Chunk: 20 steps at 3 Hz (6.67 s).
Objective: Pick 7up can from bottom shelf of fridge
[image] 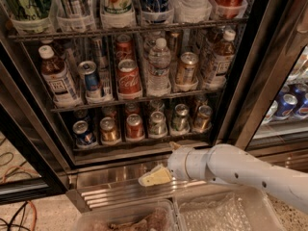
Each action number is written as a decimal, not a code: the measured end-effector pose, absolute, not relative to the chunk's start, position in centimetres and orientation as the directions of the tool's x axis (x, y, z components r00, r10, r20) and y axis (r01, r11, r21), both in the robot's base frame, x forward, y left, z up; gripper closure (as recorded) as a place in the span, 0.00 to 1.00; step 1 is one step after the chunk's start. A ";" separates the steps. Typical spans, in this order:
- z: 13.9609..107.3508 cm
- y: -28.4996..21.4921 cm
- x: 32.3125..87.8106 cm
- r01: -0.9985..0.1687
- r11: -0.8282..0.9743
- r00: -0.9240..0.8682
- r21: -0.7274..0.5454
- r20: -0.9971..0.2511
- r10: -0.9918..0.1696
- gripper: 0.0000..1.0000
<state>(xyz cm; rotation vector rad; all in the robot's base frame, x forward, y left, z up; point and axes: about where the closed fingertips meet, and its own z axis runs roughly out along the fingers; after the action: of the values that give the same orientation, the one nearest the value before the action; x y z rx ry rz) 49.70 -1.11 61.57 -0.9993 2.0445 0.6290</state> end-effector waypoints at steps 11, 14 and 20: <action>59.0 0.1 60.2 -0.454 0.891 -0.130 0.015 -0.990 -0.050 0.00; 59.9 -0.7 61.7 -0.385 0.923 -0.061 0.010 -0.998 -0.015 0.24; 60.2 -1.9 67.4 -0.301 0.954 -0.022 -0.008 -1.000 -0.015 0.46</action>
Offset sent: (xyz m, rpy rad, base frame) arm 0.0377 -0.0005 -0.0146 0.0796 -0.1606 -0.3452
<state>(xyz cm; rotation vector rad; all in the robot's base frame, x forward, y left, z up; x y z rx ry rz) 67.35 -1.85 60.16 -0.2495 1.5818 0.2312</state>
